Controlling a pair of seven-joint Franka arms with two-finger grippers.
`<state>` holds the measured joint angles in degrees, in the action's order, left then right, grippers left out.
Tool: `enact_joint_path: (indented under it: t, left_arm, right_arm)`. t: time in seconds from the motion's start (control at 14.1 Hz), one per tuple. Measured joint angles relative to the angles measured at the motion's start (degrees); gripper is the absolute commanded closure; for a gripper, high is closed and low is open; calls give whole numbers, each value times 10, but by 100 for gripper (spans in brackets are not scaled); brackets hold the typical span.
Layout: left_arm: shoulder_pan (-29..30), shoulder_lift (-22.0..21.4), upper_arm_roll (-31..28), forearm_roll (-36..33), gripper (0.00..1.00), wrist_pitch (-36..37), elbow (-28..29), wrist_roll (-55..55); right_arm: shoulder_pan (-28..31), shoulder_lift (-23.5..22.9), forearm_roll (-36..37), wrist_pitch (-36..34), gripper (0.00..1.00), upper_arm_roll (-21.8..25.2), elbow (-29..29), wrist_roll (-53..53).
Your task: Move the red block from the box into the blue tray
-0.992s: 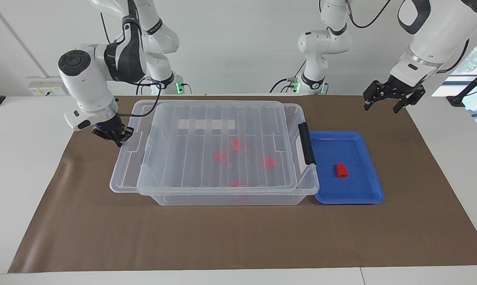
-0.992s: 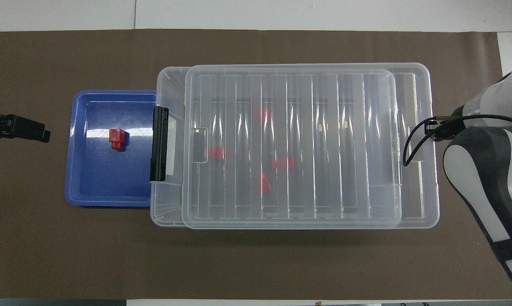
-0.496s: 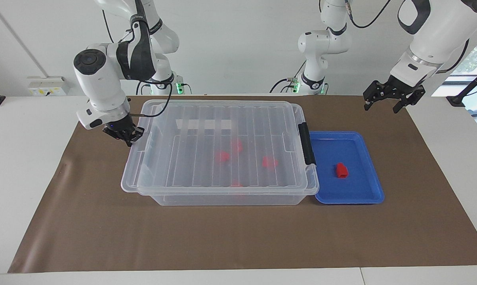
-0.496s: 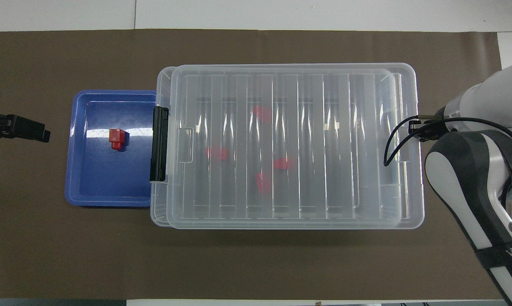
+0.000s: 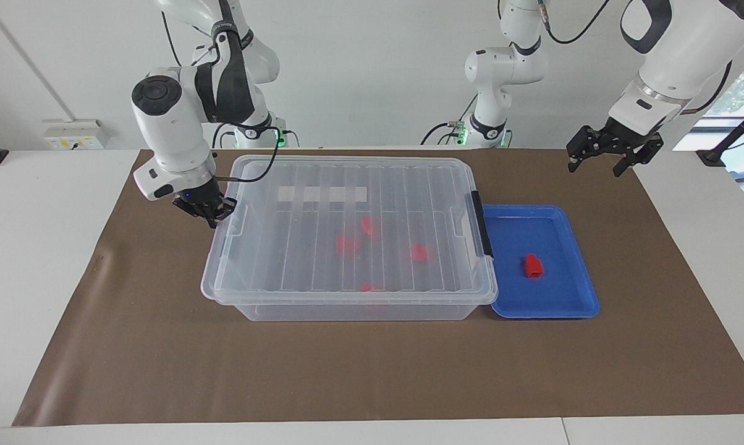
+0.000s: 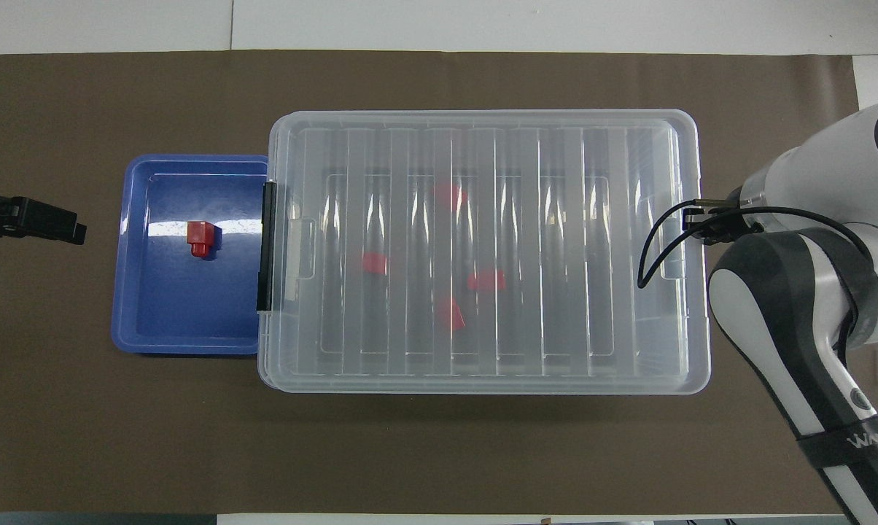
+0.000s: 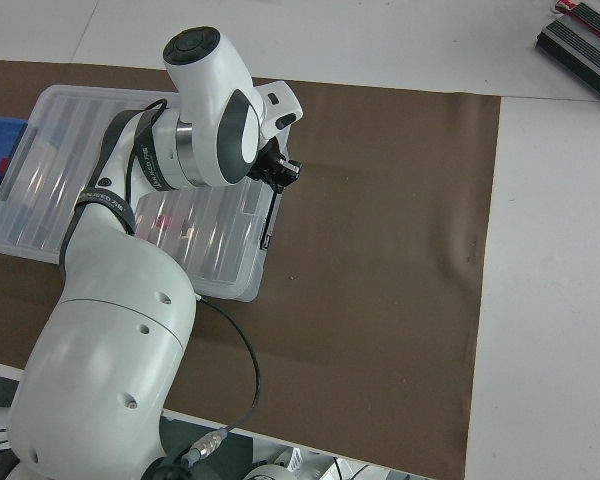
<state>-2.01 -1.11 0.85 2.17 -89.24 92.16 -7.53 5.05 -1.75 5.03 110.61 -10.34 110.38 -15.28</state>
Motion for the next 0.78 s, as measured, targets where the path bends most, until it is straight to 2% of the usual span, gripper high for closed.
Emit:
enact_joint_path:
  t: [0.64,0.78]
  left_arm:
    - [0,0,0,0,0,0,0,0]
    - [0,0,0,0,0,0,0,0]
  right_arm:
    - [0,0,0,-2,100,0,-1,0]
    - [0,0,0,-26,100,1,-15,0]
